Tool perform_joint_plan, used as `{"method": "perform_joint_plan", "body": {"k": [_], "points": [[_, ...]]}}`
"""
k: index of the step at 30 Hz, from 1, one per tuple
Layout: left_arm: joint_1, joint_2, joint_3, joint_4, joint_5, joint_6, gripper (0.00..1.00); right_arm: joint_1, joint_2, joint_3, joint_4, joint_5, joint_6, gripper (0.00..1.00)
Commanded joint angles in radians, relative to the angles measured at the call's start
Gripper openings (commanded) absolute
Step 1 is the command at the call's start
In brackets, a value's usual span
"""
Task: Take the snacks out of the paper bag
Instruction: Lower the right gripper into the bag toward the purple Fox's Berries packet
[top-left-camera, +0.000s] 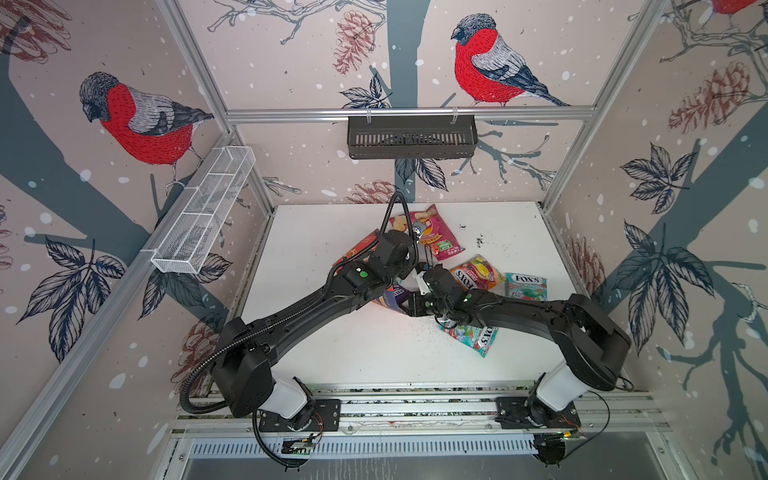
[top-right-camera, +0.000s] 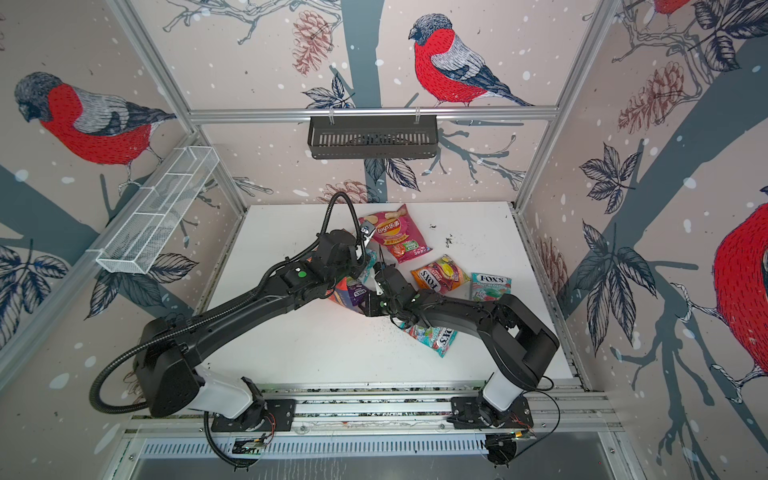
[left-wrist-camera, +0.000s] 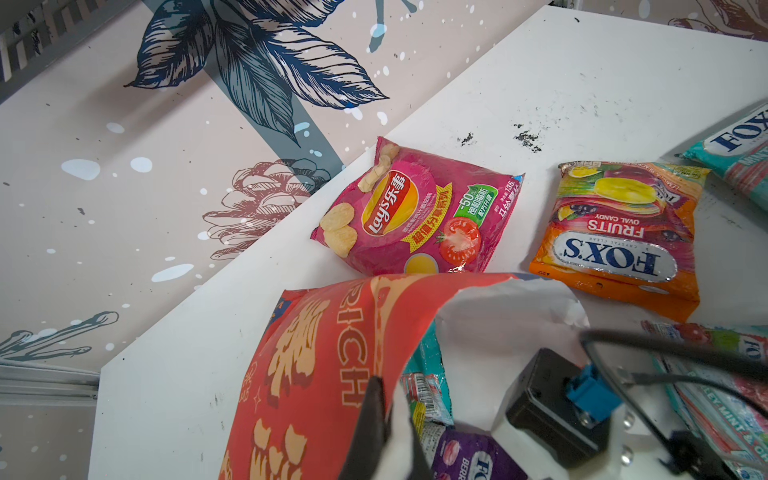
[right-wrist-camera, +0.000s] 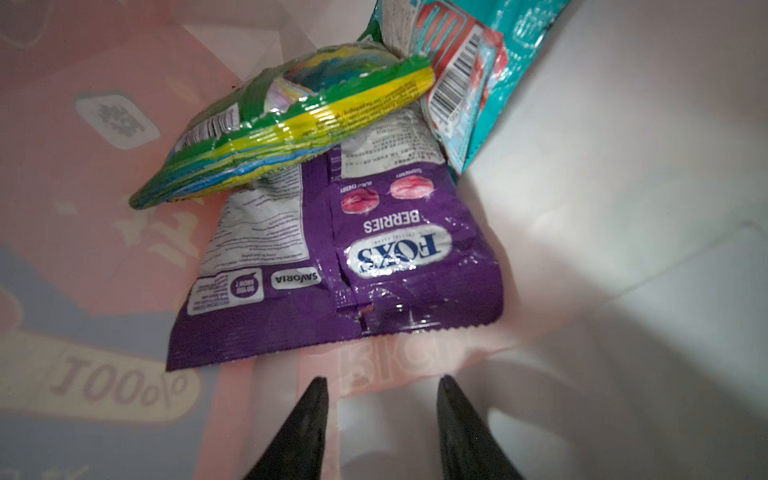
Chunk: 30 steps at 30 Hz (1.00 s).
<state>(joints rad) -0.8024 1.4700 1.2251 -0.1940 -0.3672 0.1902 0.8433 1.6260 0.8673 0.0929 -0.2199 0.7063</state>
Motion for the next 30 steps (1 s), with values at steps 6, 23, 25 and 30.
{"method": "perform_joint_plan", "body": {"k": [6,23,25,30], "points": [[-0.01,0.003,0.005,0.051,0.036,-0.021,0.0,-0.023,0.053,0.024,0.031,-0.049,0.02,0.49],[-0.014,0.003,-0.013,0.084,0.071,-0.032,0.0,-0.026,0.149,0.128,0.012,-0.047,-0.002,0.51],[-0.014,0.0,-0.016,0.086,0.073,-0.032,0.0,-0.027,0.155,0.143,0.007,-0.037,-0.009,0.51],[-0.014,-0.006,-0.019,0.087,0.065,-0.029,0.0,-0.03,0.179,0.181,-0.019,-0.014,-0.03,0.51]]}}
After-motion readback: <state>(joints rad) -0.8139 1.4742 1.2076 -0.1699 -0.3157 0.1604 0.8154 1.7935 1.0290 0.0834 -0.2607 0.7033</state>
